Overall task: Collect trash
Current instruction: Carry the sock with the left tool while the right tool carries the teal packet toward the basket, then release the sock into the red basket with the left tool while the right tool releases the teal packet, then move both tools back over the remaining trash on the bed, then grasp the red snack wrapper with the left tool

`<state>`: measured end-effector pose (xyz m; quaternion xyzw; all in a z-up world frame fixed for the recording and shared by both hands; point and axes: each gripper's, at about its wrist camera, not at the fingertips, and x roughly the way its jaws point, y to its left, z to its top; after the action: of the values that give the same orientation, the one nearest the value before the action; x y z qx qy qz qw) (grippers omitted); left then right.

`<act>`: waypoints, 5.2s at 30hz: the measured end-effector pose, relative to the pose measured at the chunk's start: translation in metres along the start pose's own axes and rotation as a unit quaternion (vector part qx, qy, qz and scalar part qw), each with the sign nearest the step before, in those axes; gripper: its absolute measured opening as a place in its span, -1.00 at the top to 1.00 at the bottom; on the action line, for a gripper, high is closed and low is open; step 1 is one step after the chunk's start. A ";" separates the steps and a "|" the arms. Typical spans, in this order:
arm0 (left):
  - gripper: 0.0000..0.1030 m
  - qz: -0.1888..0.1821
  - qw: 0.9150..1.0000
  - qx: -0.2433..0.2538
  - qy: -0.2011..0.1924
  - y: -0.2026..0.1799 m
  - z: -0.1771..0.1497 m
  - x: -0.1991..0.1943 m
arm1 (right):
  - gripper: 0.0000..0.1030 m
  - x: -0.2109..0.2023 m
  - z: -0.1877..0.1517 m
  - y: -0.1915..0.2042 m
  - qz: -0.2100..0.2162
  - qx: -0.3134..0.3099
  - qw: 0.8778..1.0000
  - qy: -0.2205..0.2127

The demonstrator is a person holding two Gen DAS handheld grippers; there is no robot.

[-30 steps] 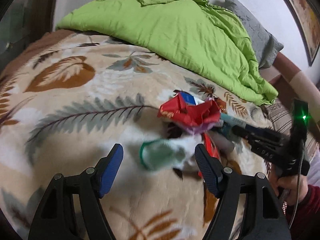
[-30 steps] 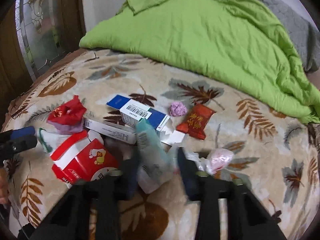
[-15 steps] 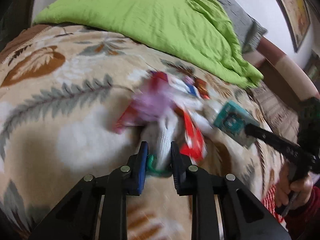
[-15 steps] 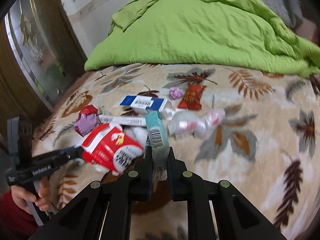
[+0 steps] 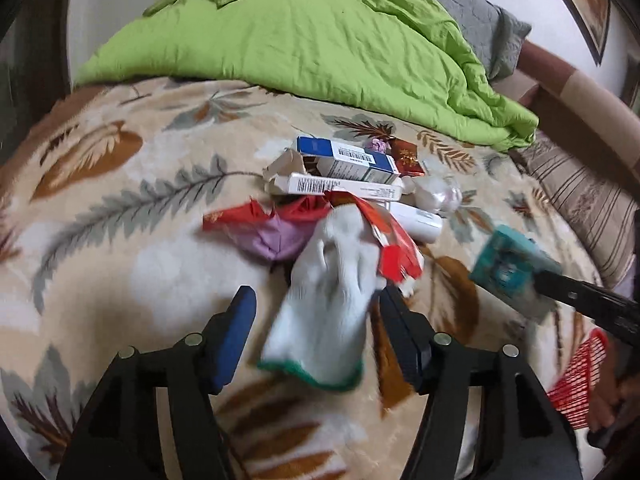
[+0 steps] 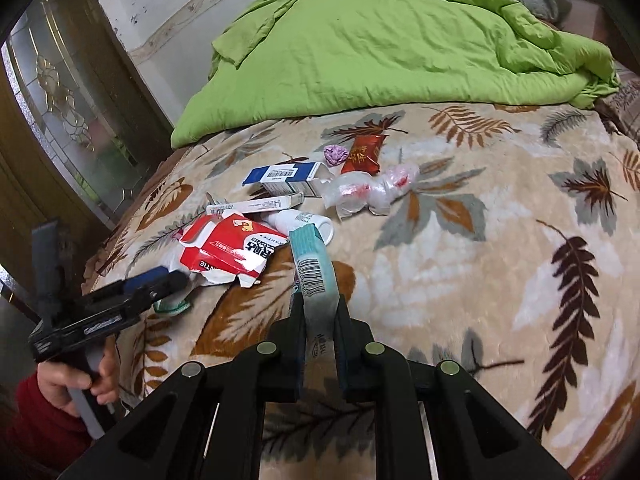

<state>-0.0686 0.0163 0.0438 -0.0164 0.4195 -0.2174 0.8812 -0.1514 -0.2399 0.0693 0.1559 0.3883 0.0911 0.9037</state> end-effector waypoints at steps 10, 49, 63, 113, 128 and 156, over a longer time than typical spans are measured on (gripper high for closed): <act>0.56 0.006 1.000 -0.017 0.001 -0.003 -0.006 0.016 | 0.75 -0.016 -0.005 0.005 0.003 0.009 1.000 -0.011; 0.58 -0.131 0.987 0.090 -0.031 -0.178 -0.032 -0.081 | 0.75 -0.167 -0.071 -0.064 -0.032 0.115 0.988 -0.100; 0.58 -0.216 0.959 0.182 0.018 -0.291 -0.054 -0.078 | 0.75 -0.270 -0.133 -0.136 -0.116 0.211 0.959 -0.148; -0.13 -0.200 0.967 0.152 0.036 -0.284 -0.046 -0.062 | -0.05 -0.223 -0.115 -0.125 -0.106 0.162 0.976 -0.095; -0.17 -0.072 0.997 -0.032 -0.007 -0.067 -0.003 -0.062 | -0.06 -0.111 -0.048 -0.041 -0.041 0.059 0.997 -0.026; 0.25 -0.129 0.988 -0.048 0.066 -0.057 0.023 0.040 | -0.06 -0.089 -0.032 -0.029 -0.027 0.055 0.998 -0.013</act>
<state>-0.0503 -0.0545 0.0413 -0.0983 0.4809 -0.3091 0.8146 -0.2338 -0.2862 0.0984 0.1960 0.3851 0.0427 0.9008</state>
